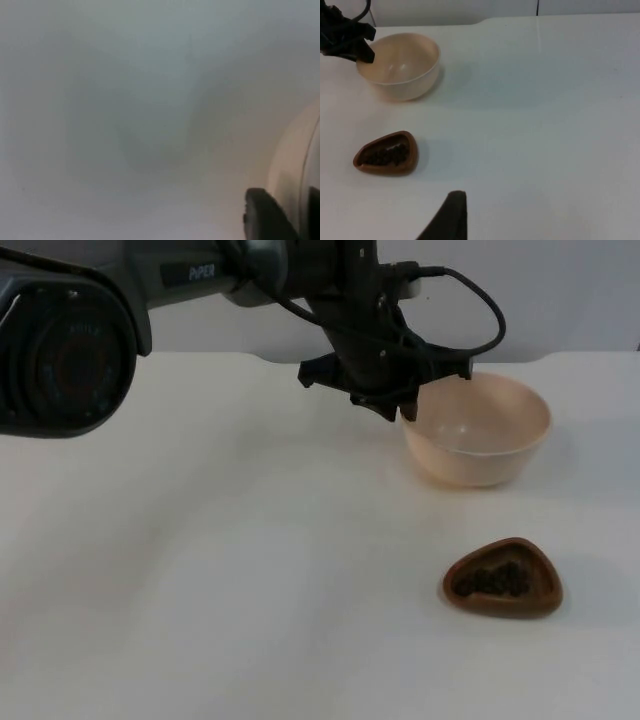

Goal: Pick up the bowl with the left hand and pour the coffee beans from the cup into the bowl with the right hand.

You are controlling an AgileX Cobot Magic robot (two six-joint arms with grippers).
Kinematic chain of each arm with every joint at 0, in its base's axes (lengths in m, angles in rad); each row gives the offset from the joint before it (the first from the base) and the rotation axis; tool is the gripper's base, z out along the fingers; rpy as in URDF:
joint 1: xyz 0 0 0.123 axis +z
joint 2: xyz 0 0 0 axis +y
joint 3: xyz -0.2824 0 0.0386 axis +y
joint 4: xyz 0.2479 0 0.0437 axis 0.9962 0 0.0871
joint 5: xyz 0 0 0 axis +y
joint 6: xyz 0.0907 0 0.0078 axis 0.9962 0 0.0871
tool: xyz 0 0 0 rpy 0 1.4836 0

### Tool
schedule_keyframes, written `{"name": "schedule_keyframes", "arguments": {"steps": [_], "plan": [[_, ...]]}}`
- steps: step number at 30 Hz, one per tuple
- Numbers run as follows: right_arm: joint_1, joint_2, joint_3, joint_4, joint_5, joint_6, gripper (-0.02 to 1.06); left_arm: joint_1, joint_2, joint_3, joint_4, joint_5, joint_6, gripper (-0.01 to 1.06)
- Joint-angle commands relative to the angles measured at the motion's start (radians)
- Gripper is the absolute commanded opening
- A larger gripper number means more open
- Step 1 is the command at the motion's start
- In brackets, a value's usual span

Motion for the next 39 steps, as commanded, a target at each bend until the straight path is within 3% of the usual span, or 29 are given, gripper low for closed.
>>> {"name": "schedule_keyframes", "arguments": {"steps": [1, 3, 10, 18, 21, 25, 30, 39], "plan": [[-0.005, 0.004, 0.002, 0.000, -0.002, -0.001, 1.05, -0.006, -0.002, -0.003, 0.004, -0.010, 0.002, 0.07], [-0.005, 0.004, 0.002, 0.000, -0.002, -0.001, 1.05, -0.006, -0.002, -0.003, 0.004, -0.011, 0.002, 0.00], [-0.005, 0.004, 0.002, 0.000, -0.002, -0.001, 1.05, -0.006, -0.024, -0.003, -0.010, 0.022, -0.005, 0.00], [-0.005, 0.004, 0.002, 0.000, -0.002, -0.001, 1.05, -0.006, -0.131, -0.003, 0.011, 0.156, -0.061, 0.00], [-0.005, 0.004, 0.002, 0.000, -0.002, -0.001, 1.05, -0.006, -0.164, -0.003, 0.051, 0.193, -0.116, 0.00], [-0.005, 0.004, 0.002, 0.000, -0.002, -0.001, 1.05, -0.006, -0.213, -0.003, 0.212, 0.284, -0.227, 0.00], [-0.005, 0.004, 0.002, 0.000, -0.002, -0.001, 1.05, -0.008, -0.258, -0.003, 0.295, 0.391, -0.234, 0.00], [-0.005, 0.004, 0.002, 0.000, -0.002, -0.001, 1.05, -0.045, -0.317, -0.003, 0.297, 0.392, -0.238, 0.00]]}}
